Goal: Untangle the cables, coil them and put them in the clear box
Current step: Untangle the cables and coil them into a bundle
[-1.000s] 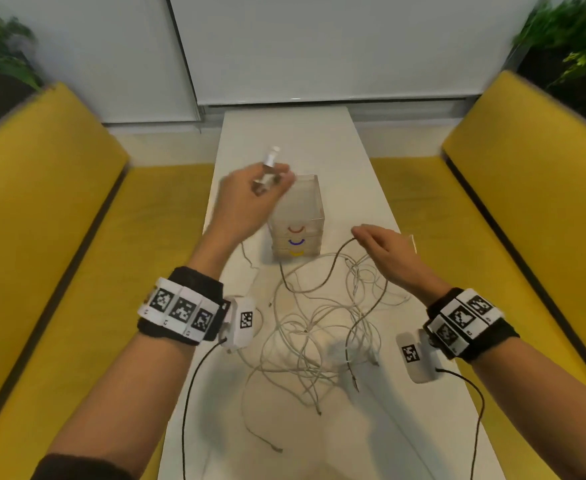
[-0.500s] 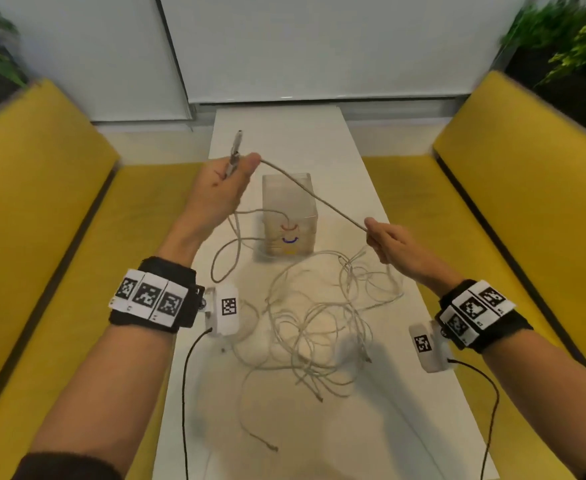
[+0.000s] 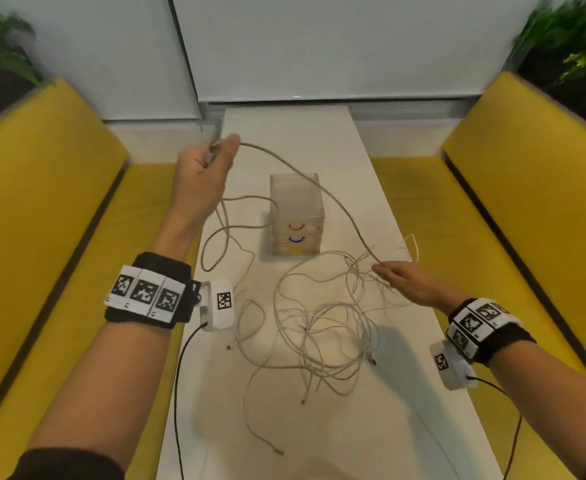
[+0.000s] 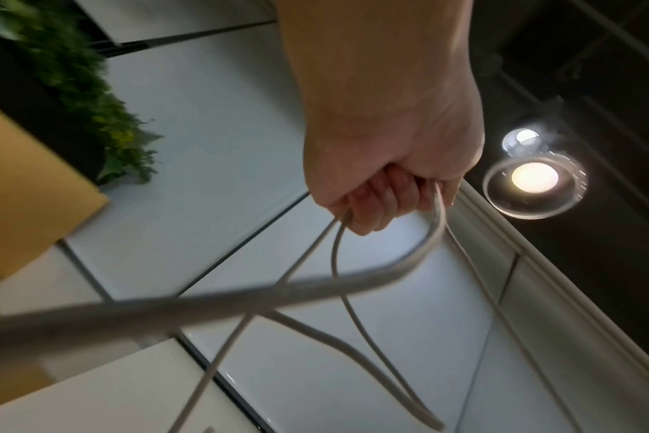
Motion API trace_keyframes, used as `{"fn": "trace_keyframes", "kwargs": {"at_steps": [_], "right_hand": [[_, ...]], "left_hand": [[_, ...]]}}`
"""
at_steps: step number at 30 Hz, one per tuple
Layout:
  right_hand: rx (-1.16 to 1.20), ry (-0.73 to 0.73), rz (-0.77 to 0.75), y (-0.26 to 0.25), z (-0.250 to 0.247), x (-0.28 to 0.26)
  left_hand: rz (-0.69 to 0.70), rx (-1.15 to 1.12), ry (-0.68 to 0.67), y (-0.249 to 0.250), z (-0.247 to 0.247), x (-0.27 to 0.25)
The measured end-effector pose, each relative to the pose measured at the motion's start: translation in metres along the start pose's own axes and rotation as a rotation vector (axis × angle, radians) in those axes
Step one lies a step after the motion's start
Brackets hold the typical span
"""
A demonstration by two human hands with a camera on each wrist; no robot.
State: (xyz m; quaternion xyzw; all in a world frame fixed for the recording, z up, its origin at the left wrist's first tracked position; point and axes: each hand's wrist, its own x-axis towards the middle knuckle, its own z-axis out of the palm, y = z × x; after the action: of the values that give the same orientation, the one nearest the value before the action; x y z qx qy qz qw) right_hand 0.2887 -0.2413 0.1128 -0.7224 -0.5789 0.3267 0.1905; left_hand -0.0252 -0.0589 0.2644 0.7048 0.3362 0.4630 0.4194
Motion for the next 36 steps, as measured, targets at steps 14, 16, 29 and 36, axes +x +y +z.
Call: {"fn": "trace_keyframes", "kwargs": {"at_steps": [14,16,29,36], "right_hand": [[0.107,-0.002,-0.051,-0.028,0.034,0.015],[0.123,-0.320,-0.047,-0.044,0.059,0.014],[0.073,-0.651,-0.156,-0.123,0.200,0.059],[-0.467,-0.310,-0.435,-0.127,0.278,0.096]], "left_hand": [[-0.078,0.242,0.073,-0.025,0.040,0.001],[-0.093,0.342,-0.077,-0.026,0.046,-0.002],[-0.263,-0.025,-0.191,-0.035,0.012,-0.004],[-0.192,-0.125,-0.282,-0.046,-0.018,-0.024]]}}
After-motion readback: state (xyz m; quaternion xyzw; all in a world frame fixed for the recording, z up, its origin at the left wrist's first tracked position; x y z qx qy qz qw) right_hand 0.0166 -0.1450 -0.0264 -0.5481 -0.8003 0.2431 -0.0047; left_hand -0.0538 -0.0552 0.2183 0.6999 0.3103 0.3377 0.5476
